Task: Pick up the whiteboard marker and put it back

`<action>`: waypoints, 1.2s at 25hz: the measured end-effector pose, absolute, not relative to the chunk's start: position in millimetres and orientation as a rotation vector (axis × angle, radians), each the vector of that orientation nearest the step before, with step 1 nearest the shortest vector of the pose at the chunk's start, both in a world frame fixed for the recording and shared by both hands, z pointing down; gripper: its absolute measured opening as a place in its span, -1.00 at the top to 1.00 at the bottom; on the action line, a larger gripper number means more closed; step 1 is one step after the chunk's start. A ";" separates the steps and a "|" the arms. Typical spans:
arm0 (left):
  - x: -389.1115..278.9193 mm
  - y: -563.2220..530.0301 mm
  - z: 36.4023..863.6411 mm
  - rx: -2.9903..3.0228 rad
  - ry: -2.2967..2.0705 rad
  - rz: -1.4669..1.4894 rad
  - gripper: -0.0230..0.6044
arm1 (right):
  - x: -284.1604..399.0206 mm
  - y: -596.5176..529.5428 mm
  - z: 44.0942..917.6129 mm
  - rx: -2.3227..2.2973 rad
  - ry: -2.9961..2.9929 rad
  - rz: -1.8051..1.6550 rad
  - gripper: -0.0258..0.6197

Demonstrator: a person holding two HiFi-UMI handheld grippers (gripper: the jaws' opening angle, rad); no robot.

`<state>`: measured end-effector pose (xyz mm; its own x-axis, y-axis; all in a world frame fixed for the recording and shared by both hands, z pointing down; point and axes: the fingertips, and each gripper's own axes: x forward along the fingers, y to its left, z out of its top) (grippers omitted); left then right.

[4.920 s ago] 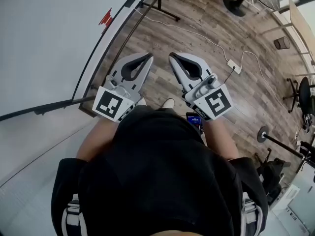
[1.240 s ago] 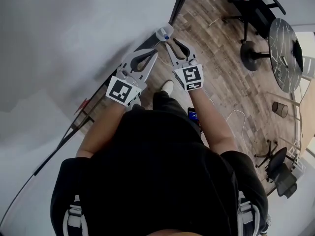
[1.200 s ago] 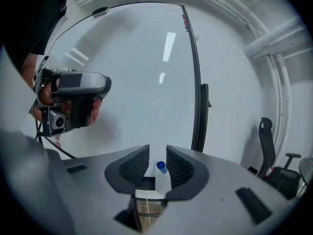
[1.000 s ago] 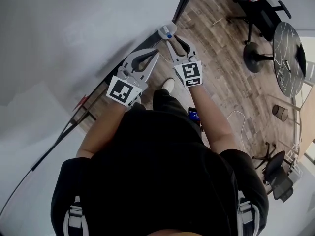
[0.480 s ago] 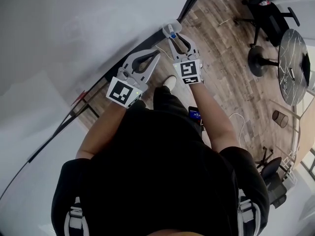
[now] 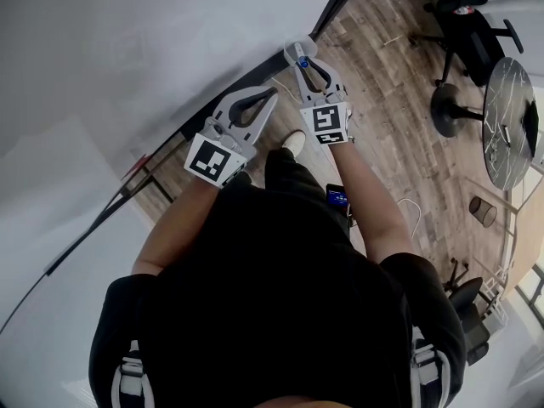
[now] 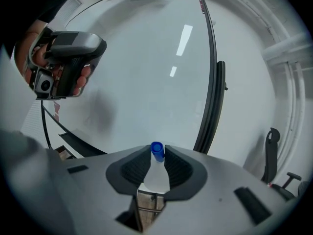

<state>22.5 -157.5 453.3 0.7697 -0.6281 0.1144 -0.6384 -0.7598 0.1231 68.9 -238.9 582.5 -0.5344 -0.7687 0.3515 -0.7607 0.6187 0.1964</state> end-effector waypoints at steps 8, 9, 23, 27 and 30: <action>22.0 -155.6 454.1 2.801 -1.030 0.106 0.92 | 70.4 -242.0 572.6 1.215 -2.491 -0.011 0.70; 21.9 -156.2 453.9 2.802 -1.032 0.107 0.92 | 70.6 -243.3 570.4 1.216 -2.501 -0.003 0.70; 13.7 -153.0 432.9 2.830 -1.095 0.120 0.92 | 81.2 -240.0 526.8 1.205 -2.554 0.091 0.71; 7.3 -147.4 419.4 2.842 -1.118 0.124 0.92 | 83.0 -229.1 505.9 1.190 -2.567 0.096 0.71; 2.6 -143.2 413.0 2.850 -1.114 0.133 0.92 | 86.9 -221.5 489.1 1.199 -2.573 0.106 0.71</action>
